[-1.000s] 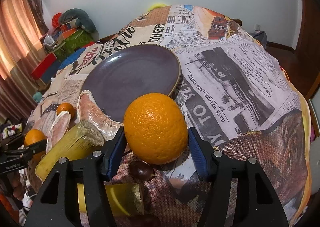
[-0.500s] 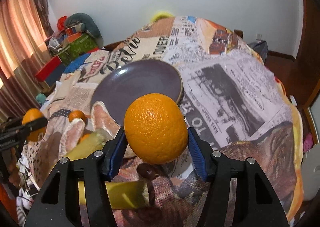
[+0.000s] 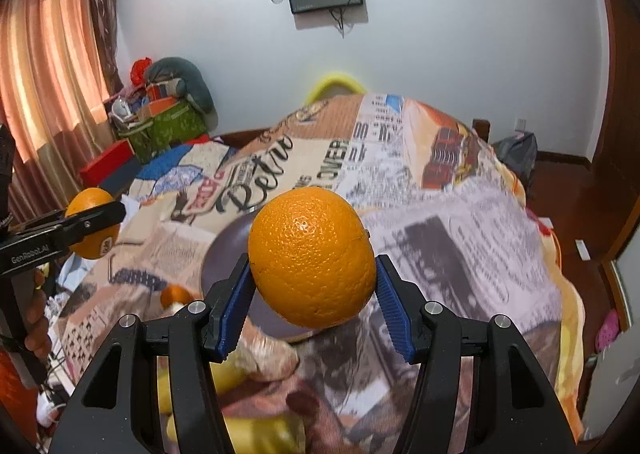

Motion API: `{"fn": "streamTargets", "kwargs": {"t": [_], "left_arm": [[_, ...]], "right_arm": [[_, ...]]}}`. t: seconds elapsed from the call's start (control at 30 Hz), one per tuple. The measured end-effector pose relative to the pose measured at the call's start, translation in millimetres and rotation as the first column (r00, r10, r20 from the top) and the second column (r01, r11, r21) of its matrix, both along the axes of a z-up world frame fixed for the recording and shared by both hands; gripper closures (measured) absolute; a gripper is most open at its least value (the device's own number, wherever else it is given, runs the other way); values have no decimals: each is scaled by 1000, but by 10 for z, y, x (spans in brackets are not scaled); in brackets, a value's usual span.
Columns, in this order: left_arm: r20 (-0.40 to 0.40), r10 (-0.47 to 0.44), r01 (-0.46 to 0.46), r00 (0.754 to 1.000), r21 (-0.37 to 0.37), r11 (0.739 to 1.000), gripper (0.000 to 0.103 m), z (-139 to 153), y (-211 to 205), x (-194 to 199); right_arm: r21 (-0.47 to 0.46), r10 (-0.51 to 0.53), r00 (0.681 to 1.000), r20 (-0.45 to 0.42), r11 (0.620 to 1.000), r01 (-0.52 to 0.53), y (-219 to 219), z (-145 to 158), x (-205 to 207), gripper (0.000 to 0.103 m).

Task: Organize fruits
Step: 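Carry both oranges onto the grey plate and open both tools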

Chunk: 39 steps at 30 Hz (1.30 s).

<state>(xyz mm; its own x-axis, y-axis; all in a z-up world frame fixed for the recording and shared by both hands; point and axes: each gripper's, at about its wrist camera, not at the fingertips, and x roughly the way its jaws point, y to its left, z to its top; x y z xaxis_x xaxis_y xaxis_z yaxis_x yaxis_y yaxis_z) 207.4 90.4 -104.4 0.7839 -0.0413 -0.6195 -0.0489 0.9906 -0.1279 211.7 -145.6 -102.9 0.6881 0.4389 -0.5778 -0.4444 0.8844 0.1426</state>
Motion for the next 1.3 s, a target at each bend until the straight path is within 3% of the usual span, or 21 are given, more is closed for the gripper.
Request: {"fn": "streamTargets", "kwargs": {"t": [0.3, 0.7, 1.3], "left_arm": [[-17, -23, 24, 1000, 11, 1000, 40, -69, -86, 418], [-110, -37, 37, 993, -2, 999, 40, -443, -130, 973], [-309, -98, 109, 946, 18, 994, 39, -1041, -203, 1570]], "right_arm": [[10, 4, 1000, 13, 1000, -4, 85, -20, 268, 47], [-10, 27, 997, -76, 1000, -28, 231, -314, 639, 47], [-102, 112, 968, -226, 985, -138, 410, -726, 947, 47]]}}
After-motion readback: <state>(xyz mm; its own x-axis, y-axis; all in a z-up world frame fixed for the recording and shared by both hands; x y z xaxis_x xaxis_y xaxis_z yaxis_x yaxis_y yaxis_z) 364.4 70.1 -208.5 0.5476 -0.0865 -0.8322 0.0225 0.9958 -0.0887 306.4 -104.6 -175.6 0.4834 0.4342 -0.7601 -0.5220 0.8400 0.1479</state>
